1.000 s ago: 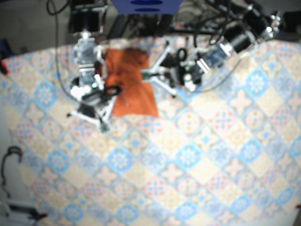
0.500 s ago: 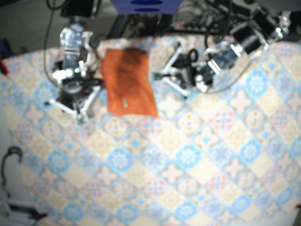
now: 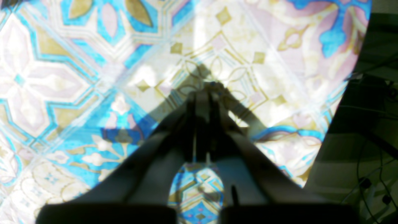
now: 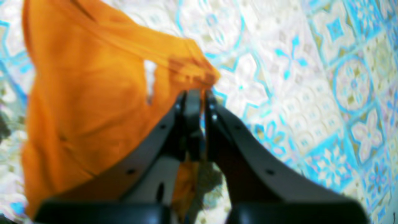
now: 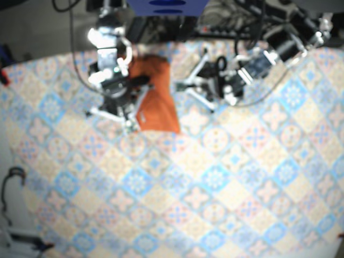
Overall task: Fold the T-shirt properly
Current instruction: 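Pinch and straighten the bundle's edges with both grippers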
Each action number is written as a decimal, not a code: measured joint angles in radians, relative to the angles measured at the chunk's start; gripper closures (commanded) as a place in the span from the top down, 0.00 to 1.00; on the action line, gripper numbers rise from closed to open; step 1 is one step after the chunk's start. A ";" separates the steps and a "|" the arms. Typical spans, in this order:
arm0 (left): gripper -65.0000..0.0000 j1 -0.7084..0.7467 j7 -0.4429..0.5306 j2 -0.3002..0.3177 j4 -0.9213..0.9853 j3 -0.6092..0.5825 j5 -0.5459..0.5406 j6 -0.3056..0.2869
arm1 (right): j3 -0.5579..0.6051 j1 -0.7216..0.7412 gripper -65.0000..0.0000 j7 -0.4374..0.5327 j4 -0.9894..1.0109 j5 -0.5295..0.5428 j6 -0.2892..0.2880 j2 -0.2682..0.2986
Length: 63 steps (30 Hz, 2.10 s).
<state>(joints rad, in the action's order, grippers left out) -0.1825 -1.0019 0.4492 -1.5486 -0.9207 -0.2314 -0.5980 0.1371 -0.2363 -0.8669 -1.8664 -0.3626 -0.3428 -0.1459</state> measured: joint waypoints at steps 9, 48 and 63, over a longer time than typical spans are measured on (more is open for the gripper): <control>0.00 0.006 0.000 0.000 0.000 0.001 0.005 0.000 | 0.014 -0.019 0.02 -0.001 0.001 0.000 0.000 -0.001; 0.00 0.022 0.023 -0.040 -0.181 0.235 0.019 0.003 | 0.011 0.076 0.03 0.071 0.288 0.000 0.004 0.002; 0.00 -0.022 0.034 -0.173 -0.049 0.141 0.016 0.000 | 0.011 0.076 0.03 0.071 0.287 0.000 0.004 0.002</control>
<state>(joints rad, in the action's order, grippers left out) -0.2047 -0.9684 0.2760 -1.5974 -0.7799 -0.2153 -0.5976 0.1478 -0.1600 -0.7963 -1.5791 -0.3630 -0.3389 -0.1436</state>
